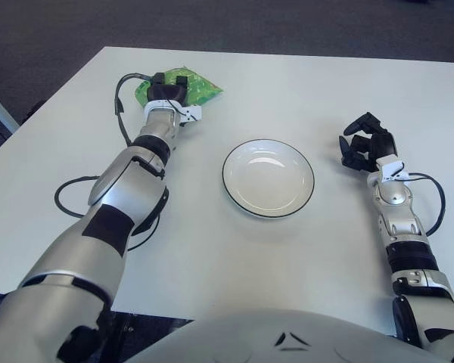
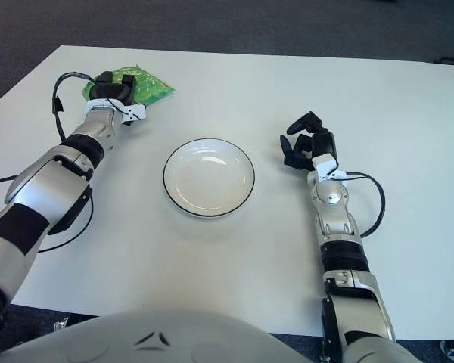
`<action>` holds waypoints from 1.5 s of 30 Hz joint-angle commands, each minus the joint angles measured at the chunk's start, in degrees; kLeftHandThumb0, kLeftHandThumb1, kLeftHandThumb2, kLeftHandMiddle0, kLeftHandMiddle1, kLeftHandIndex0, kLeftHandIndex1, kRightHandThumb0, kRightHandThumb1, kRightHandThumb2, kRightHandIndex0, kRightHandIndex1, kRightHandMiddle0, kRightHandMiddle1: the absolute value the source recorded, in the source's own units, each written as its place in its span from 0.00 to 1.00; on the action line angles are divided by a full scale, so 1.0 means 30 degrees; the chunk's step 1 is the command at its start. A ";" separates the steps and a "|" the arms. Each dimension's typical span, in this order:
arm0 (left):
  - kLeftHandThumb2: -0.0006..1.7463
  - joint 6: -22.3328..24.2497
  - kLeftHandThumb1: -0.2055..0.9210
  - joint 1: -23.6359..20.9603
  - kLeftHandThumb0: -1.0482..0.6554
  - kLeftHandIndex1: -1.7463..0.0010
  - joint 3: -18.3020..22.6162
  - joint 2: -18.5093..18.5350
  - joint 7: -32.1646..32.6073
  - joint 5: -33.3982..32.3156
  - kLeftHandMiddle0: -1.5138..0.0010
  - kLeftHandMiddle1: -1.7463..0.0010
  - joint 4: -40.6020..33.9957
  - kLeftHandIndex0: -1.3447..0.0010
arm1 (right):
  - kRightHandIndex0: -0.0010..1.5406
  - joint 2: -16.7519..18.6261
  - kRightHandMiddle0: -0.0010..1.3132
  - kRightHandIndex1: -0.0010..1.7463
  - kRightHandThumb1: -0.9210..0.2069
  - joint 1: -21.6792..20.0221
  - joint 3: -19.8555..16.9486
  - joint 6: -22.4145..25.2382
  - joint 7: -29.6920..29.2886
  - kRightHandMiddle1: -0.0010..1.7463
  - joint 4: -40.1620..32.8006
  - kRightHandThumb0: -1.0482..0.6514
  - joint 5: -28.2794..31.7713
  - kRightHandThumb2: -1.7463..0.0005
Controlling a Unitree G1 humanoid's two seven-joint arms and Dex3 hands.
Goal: Put the snack into the plate.
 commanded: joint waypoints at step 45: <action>0.68 -1.0331 1.00 1.2627 0.05 0.51 0.2379 0.8429 0.0152 -0.2166 0.76 0.87 -1.8762 1.00 | 0.65 0.0758 0.32 1.00 0.31 0.3173 0.0961 0.3133 0.0710 1.00 -0.1218 0.38 -0.0507 0.43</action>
